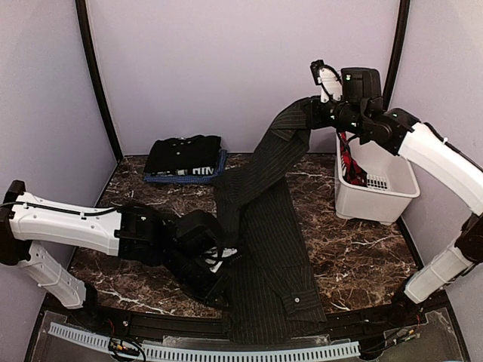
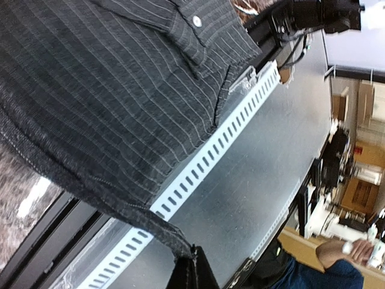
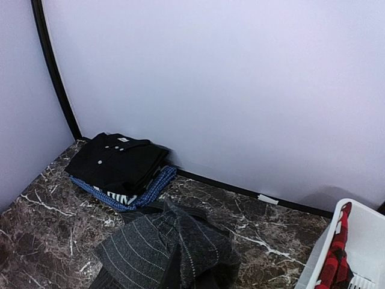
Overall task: Fold and stack the long sleeve shirts
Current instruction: Fold the 1/3-folded shirt at the center of the board.
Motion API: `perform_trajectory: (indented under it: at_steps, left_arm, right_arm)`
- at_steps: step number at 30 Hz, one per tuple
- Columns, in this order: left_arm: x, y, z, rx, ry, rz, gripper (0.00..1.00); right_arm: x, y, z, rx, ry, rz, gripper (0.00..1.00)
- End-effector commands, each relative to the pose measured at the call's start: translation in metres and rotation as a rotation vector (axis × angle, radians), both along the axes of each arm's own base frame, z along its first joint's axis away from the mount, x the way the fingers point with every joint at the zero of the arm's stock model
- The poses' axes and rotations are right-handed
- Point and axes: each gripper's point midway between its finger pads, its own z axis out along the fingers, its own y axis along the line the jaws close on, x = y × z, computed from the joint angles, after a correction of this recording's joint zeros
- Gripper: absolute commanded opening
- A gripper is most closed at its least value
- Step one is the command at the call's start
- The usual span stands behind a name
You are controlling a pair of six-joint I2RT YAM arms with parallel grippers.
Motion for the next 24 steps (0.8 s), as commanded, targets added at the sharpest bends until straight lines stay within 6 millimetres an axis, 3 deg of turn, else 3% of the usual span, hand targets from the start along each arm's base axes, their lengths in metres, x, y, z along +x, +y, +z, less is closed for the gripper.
perform_trajectory:
  at_steps: [1,2,3,9,16,24]
  left_arm:
    - [-0.012,-0.028,0.002,-0.055,0.014,-0.163,0.0]
    - [-0.011,-0.036,0.008,-0.076,0.009,-0.183,0.0]
    - [-0.011,-0.041,-0.001,-0.057,0.021,-0.193,0.0]
    - [-0.007,-0.087,-0.006,-0.102,0.037,-0.257,0.0]
    - [-0.007,-0.102,-0.032,-0.084,0.083,-0.273,0.0]
    - [0.009,-0.116,-0.041,-0.116,0.097,-0.234,0.0]
  right_arm:
    - [-0.003,-0.036,0.025,-0.006,-0.086,-0.123,0.0]
    - [-0.004,-0.04,0.025,-0.012,-0.087,-0.137,0.0]
    - [-0.004,-0.043,0.024,-0.013,-0.086,-0.141,0.0]
    - [-0.009,-0.051,0.017,-0.017,-0.072,-0.144,0.0]
    - [-0.012,-0.04,0.002,-0.003,-0.028,-0.085,0.0]
    - [-0.016,-0.03,-0.011,0.027,0.017,-0.034,0.0]
